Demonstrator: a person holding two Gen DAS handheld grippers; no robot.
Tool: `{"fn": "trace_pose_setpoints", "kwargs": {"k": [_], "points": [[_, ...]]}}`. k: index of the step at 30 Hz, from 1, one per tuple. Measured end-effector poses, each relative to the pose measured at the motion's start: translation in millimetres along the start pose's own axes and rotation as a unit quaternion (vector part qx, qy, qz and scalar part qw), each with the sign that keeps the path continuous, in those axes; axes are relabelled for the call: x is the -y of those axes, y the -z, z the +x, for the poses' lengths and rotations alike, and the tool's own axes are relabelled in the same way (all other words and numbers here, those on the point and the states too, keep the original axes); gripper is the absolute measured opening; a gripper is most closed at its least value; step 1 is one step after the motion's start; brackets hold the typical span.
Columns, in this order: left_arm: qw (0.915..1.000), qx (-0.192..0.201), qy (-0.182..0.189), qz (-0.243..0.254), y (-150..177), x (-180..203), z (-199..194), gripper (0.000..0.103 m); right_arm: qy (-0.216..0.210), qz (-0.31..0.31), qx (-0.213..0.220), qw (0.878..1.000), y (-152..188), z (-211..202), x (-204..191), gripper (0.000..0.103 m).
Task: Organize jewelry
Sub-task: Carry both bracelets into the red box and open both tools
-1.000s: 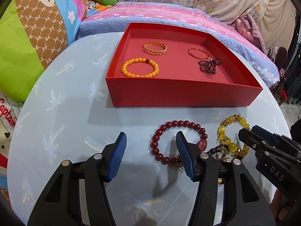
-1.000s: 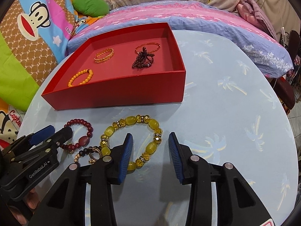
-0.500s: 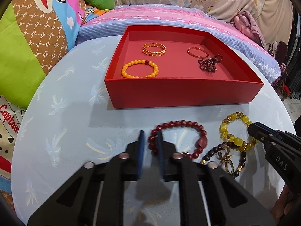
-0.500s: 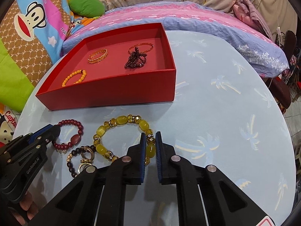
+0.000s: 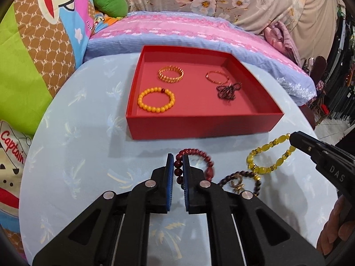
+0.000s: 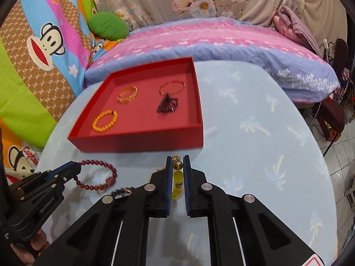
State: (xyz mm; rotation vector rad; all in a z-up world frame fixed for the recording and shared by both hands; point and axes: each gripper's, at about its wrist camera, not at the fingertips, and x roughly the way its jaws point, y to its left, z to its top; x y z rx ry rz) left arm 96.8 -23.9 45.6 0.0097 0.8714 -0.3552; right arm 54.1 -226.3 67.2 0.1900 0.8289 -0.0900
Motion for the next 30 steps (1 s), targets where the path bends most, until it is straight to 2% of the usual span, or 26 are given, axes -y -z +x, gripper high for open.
{"fn": "trace_pose_setpoints", "kwargs": {"k": [11, 18, 23, 30], "points": [[0.9982, 0.051, 0.022, 0.02, -59, 12, -29, 0.008, -0.032, -0.018, 0.057, 0.998, -62, -27, -14, 0.009], [0.9961, 0.076, 0.038, 0.023, -96, 23, -23, 0.008, -0.058, -0.021, 0.064, 0.996, -92, -12, -29, 0.009], [0.9978, 0.05, 0.042, 0.009, -102, 21, 12, 0.008, -0.057, -0.015, 0.034, 0.998, -88, 23, -28, 0.009], [0.9997, 0.004, 0.024, -0.001, -82, 9, 60, 0.008, -0.024, -0.007, -0.009, 1.0, -67, 66, -12, 0.009]]}}
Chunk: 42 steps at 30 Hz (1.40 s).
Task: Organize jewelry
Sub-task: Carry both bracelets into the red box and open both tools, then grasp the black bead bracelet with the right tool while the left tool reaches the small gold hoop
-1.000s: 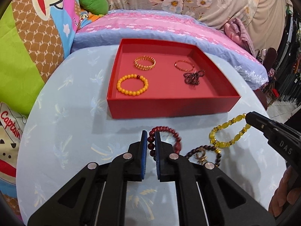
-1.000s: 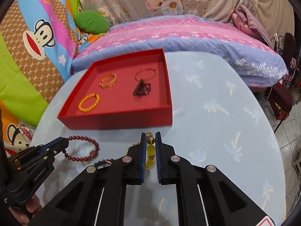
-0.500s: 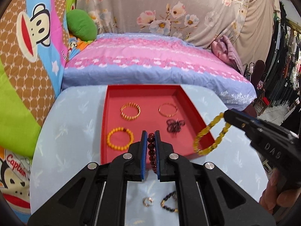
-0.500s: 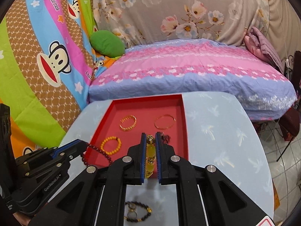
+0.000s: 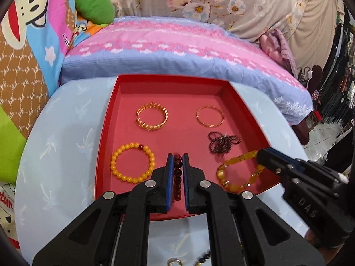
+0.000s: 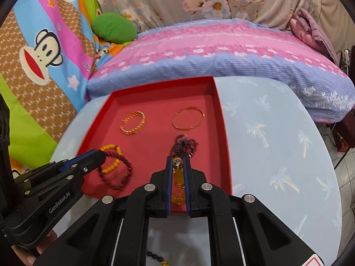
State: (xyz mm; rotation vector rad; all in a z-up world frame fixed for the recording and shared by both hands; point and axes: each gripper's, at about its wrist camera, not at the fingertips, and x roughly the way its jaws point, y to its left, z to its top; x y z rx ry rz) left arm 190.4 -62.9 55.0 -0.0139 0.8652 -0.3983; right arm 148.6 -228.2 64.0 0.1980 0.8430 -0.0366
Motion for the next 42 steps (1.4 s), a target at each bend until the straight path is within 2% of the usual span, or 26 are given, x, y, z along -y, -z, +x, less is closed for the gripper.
{"fn": "trace_pose_setpoints", "kwargs": {"k": [5, 6, 8, 10, 18, 25, 35, 42], "points": [[0.9997, 0.0, -0.021, -0.01, 8, -10, 5, 0.01, 0.033, -0.009, 0.012, 0.999, 4, -1, 3, 0.015], [0.9996, 0.0, -0.025, -0.009, 8, -12, 5, 0.014, 0.035, -0.009, 0.014, 0.999, 4, -2, 2, 0.017], [0.9994, 0.005, -0.033, -0.012, 9, -14, 2, 0.031, 0.032, -0.007, 0.015, 0.999, 4, -3, 2, 0.023], [0.9989, 0.013, -0.043, -0.012, 11, -16, -2, 0.038, 0.03, -0.006, 0.018, 0.999, 5, -6, 1, 0.028], [0.998, 0.028, -0.056, -0.009, 23, -21, -24, 0.04, 0.023, -0.005, 0.023, 0.999, 17, -23, -5, 0.031], [0.9979, 0.031, -0.055, -0.016, 41, -22, -43, 0.04, 0.021, -0.016, 0.015, 1.0, 43, -37, -15, 0.031], [0.9985, 0.01, -0.048, -0.025, 80, -20, -52, 0.04, 0.012, -0.016, -0.025, 0.999, 91, -39, -18, 0.031], [0.9986, -0.006, -0.044, -0.028, 103, -19, -50, 0.04, 0.014, -0.015, -0.042, 0.999, 109, -34, -19, 0.031]]}}
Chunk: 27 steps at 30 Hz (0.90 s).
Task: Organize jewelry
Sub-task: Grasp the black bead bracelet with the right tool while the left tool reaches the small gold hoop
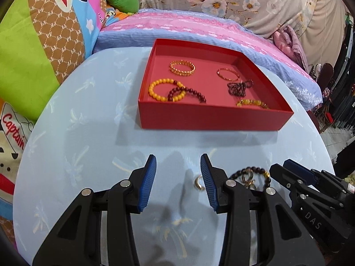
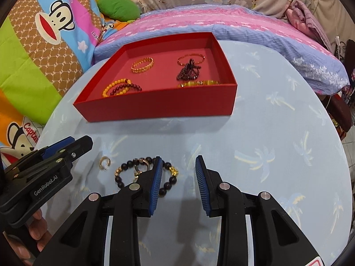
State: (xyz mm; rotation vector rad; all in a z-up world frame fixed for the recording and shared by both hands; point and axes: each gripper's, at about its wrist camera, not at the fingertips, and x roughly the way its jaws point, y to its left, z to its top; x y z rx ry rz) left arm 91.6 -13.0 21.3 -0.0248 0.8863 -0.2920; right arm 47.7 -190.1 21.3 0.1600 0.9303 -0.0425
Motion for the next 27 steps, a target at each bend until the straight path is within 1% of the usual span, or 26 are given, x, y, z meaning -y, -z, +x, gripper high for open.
{"fn": "trace_pose_setpoints", "kwargs": {"k": [8, 14, 16, 19, 22, 27], "points": [[0.9998, -0.018, 0.0, -0.005, 15, -2, 5, 0.039, 0.0, -0.002, -0.014, 1.0, 10, 10, -2, 0.031], [0.9998, -0.021, -0.004, -0.005, 18, -1, 8, 0.039, 0.021, -0.027, -0.005, 0.999, 13, 12, -9, 0.029], [0.9998, -0.02, -0.005, -0.003, 18, 0, 8, 0.039, 0.03, -0.038, -0.002, 0.999, 14, 13, -12, 0.026], [0.9998, -0.02, -0.004, -0.003, 18, -1, 8, 0.039, 0.03, -0.043, -0.002, 0.999, 13, 13, -14, 0.012], [0.9998, -0.021, -0.003, -0.004, 19, -1, 7, 0.039, 0.027, -0.04, -0.004, 0.999, 11, 13, -12, 0.008], [0.9998, -0.021, -0.003, -0.004, 19, -1, 7, 0.039, 0.01, -0.02, -0.004, 1.0, 7, 8, -6, 0.008]]}}
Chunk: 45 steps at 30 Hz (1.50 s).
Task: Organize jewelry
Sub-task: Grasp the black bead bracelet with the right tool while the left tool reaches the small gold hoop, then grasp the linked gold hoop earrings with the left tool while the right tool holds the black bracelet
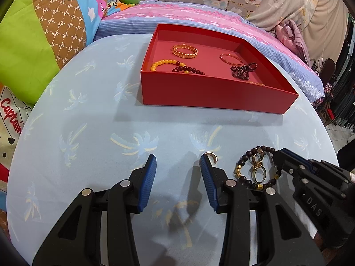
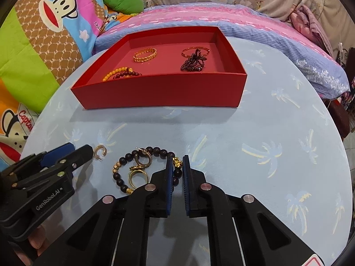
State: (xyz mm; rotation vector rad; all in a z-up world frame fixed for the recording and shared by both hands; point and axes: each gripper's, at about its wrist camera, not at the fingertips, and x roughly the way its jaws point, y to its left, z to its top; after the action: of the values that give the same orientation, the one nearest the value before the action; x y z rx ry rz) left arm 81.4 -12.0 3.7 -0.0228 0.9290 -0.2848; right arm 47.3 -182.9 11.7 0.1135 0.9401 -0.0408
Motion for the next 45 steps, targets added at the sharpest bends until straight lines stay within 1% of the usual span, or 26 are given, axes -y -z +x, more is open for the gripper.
{"fn": "trace_pose_setpoints", "kwargs": {"k": [7, 11, 15, 19, 22, 27, 34, 40, 42, 45], "points": [[1.0, -0.001, 0.001, -0.001, 0, 0, 0, 0.039, -0.011, 0.01, 0.028, 1.0, -13, -21, 6, 0.008], [1.0, -0.002, 0.002, 0.002, 2, 1, 0, 0.039, -0.026, 0.022, 0.042, 0.999, -22, -33, 10, 0.008], [1.0, -0.003, 0.007, 0.005, 2, 6, -2, 0.039, -0.031, 0.031, 0.059, 0.997, -28, -46, 17, 0.008], [0.9998, -0.002, 0.013, 0.011, 0, 13, -4, 0.039, -0.045, 0.05, 0.071, 0.995, -34, -58, 28, 0.008], [0.9996, -0.002, 0.02, 0.018, -1, 22, -5, 0.04, -0.026, 0.052, 0.083, 0.995, -36, -64, 35, 0.008], [0.9988, -0.002, 0.038, 0.03, -3, 43, -6, 0.04, -0.02, 0.073, 0.075, 0.994, -33, -56, 55, 0.008], [0.9961, -0.008, 0.068, 0.055, -2, 83, 0, 0.039, -0.025, 0.092, 0.064, 0.993, -25, -47, 72, 0.008], [0.9956, -0.019, 0.069, 0.06, -5, 101, 15, 0.039, -0.032, 0.103, 0.06, 0.992, -21, -43, 83, 0.008], [0.9957, -0.025, 0.071, 0.055, -5, 101, 20, 0.036, -0.034, 0.105, 0.058, 0.992, -20, -42, 85, 0.008], [0.9959, -0.023, 0.069, 0.055, -6, 100, 21, 0.029, -0.038, 0.107, 0.056, 0.992, -18, -40, 87, 0.008]]}}
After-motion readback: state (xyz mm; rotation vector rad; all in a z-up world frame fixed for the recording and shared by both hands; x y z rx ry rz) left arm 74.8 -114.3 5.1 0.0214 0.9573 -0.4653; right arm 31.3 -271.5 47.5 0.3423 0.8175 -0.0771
